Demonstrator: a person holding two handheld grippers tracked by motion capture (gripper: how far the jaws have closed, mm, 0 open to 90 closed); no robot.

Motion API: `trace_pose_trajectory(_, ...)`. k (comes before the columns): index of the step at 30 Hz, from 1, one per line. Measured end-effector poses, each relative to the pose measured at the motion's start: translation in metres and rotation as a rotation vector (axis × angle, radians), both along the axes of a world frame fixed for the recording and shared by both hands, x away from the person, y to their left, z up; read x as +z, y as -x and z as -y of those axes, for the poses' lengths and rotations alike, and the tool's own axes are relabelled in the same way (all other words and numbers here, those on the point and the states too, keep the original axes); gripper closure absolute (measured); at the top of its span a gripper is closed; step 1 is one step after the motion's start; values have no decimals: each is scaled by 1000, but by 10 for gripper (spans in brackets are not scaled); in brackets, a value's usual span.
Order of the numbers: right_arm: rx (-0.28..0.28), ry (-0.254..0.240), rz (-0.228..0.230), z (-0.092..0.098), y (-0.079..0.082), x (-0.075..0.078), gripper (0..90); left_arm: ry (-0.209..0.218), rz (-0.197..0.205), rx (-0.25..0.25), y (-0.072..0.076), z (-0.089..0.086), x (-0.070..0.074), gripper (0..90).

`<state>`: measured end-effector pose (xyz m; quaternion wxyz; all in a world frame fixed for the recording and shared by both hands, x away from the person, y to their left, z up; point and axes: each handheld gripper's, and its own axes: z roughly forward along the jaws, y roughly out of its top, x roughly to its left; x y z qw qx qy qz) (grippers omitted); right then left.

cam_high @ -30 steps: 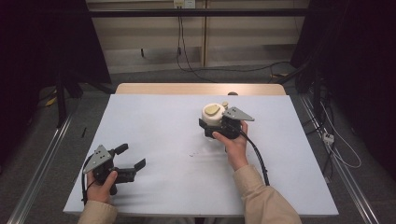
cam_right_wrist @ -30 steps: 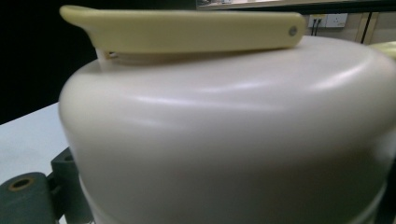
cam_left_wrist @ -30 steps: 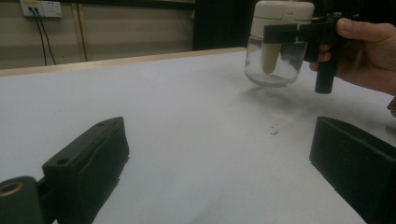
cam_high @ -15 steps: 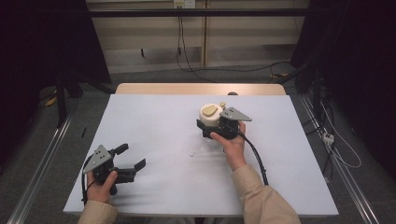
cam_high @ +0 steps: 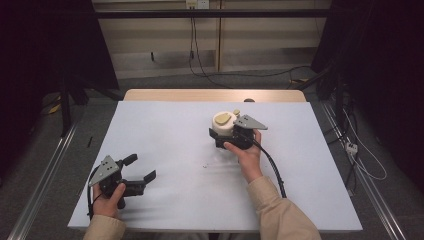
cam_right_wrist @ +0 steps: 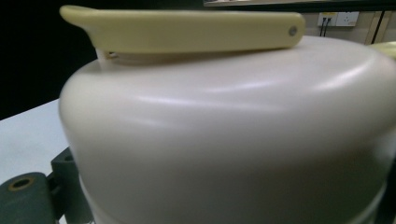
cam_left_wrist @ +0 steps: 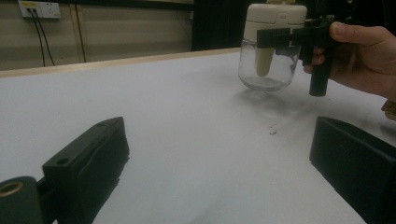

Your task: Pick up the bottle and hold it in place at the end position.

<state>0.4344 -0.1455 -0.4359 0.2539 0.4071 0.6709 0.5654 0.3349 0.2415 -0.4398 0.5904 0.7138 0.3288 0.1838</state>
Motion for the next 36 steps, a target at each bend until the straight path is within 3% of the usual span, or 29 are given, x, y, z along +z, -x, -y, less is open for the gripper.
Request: trace_pose_trajectory(36, 21, 3, -3, -9, -4, -3, 70, 1, -4, 4, 0, 0, -1, 38)
